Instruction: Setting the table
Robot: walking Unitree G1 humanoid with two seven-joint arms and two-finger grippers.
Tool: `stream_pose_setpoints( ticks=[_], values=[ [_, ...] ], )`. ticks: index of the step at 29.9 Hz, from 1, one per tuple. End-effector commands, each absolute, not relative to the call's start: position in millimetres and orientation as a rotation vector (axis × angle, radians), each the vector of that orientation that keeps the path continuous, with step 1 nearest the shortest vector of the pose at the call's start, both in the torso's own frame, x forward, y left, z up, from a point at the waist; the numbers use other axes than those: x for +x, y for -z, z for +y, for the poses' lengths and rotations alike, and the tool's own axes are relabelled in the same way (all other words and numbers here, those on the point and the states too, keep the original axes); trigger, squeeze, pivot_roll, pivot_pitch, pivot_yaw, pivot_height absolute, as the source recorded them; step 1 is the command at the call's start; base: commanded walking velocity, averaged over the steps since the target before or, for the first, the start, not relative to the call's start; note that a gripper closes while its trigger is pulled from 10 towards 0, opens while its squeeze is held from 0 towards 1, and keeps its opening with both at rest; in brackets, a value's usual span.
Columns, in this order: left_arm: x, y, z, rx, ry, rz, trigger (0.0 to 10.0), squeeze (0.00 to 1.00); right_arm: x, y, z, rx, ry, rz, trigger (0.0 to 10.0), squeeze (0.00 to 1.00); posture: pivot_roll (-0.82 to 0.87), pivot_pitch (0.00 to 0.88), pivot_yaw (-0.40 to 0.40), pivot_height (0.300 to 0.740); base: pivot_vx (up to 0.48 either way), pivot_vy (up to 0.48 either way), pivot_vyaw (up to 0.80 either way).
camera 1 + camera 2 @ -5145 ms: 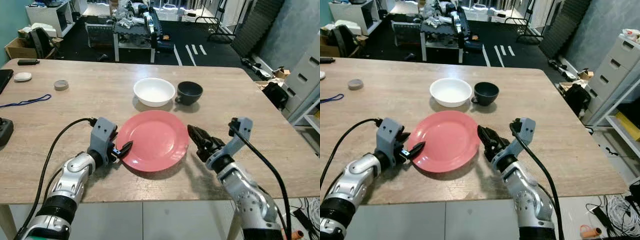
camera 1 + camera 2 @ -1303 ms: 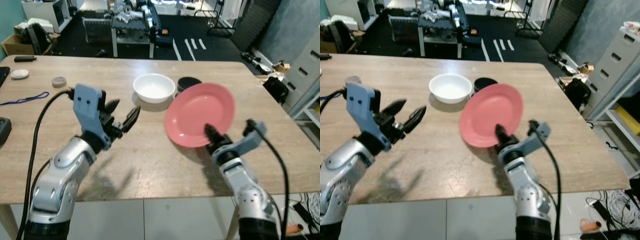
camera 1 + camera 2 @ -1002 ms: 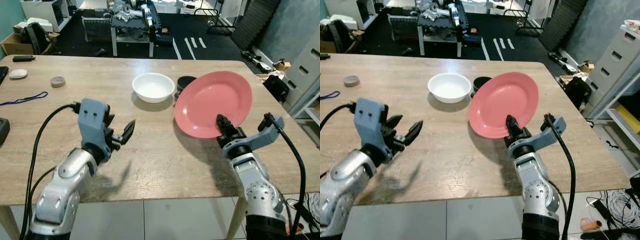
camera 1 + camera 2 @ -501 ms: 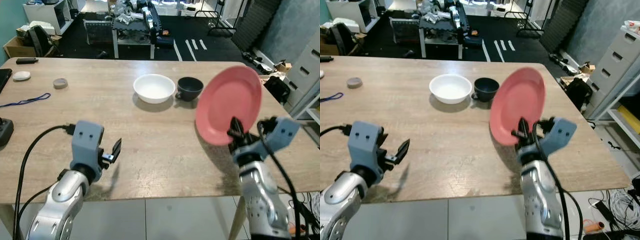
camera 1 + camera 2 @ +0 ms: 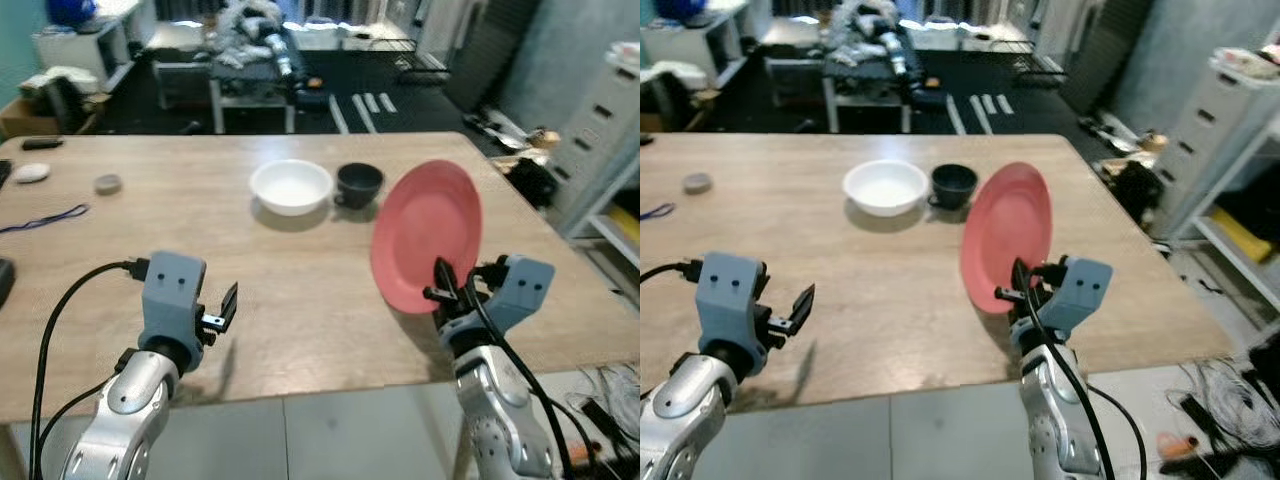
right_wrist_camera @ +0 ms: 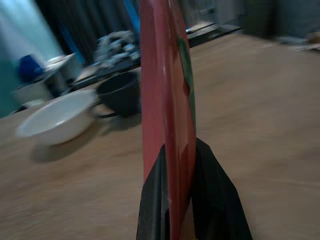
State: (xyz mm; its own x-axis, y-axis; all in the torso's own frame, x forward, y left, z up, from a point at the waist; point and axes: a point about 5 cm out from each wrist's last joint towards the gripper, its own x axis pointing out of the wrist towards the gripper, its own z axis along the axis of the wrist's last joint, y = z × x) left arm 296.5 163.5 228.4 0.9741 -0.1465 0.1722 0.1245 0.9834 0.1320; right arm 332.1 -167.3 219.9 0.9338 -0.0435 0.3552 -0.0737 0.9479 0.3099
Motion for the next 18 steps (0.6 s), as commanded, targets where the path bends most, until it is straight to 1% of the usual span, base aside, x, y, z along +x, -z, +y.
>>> stream_pose_setpoints(
  ticks=[1, 18],
  values=[
    [297.5, -224.6, 162.1, 0.128, 0.143, -0.176, 10.0, 0.0, 331.1, -212.5, -179.9, 0.313, 0.046, -0.353, 10.0, 0.0, 0.11, 0.174, 0.049, 0.74, 0.0, 0.0, -0.8],
    [301.9, -224.7, 154.2, 0.124, 0.16, -0.183, 10.0, 0.0, 333.7, -210.7, -184.7, 0.293, 0.078, -0.361, 10.0, 0.0, 0.1, 0.177, 0.055, 0.74, 0.0, 0.0, -0.8]
  ],
)
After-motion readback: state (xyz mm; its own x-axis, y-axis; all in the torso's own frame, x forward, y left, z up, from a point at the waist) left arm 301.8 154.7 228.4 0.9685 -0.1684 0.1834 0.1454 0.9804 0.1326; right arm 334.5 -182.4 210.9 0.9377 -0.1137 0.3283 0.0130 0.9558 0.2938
